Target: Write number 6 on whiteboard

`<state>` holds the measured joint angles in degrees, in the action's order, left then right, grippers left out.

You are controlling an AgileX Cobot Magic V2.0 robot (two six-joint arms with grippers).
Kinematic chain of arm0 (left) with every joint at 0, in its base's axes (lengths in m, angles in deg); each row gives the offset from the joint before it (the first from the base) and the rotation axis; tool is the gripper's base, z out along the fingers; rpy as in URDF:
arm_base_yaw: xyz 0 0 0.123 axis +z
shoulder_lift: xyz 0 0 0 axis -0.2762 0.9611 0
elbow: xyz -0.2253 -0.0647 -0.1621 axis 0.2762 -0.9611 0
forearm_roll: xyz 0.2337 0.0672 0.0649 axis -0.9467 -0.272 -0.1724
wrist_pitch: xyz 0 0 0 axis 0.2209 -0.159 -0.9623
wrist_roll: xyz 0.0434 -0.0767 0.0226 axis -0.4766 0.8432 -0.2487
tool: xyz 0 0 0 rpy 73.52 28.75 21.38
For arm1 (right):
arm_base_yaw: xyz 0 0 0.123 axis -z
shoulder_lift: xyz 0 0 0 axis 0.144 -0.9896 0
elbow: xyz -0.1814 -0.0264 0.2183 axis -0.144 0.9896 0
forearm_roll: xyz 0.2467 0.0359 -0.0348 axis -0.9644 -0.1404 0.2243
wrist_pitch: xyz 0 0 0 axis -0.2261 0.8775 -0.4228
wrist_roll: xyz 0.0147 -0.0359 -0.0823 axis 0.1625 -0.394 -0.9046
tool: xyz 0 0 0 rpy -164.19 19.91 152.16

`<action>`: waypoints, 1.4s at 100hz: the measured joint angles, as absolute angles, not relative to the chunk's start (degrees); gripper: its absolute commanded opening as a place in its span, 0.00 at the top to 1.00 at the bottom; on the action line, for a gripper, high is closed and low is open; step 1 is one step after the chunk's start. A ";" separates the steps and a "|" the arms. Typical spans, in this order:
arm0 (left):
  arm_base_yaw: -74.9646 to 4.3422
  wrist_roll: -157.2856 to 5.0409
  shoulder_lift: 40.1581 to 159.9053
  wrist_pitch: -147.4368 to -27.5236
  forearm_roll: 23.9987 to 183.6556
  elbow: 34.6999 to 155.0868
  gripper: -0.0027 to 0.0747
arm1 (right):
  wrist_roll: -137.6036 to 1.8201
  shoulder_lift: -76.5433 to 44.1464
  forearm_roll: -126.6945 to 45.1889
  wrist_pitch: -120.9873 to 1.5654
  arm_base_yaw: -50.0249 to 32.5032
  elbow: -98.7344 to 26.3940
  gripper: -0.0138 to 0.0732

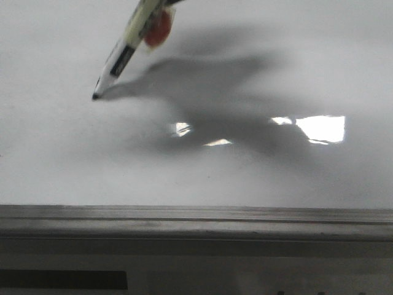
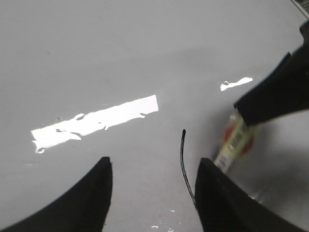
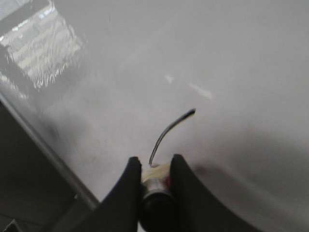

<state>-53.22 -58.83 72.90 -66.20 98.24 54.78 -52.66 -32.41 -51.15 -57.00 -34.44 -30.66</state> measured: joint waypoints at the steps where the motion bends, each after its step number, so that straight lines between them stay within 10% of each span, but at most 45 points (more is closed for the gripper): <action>1: -53.22 -58.83 72.90 -66.31 98.24 54.78 0.51 | -52.66 -32.40 -51.26 -56.73 -34.46 -30.47 0.91; 57: -53.63 -58.93 72.90 -72.69 97.51 54.78 0.51 | -53.78 -31.72 -46.20 -54.11 -38.74 -32.74 0.91; 122: -71.28 -58.93 90.49 -65.25 95.71 54.56 0.51 | -54.31 -29.94 -44.90 -52.10 -46.67 -32.74 0.91; 140: -71.28 -58.93 92.01 -63.15 95.71 54.56 0.77 | -54.31 -29.94 -44.90 -50.60 -46.67 -32.74 0.91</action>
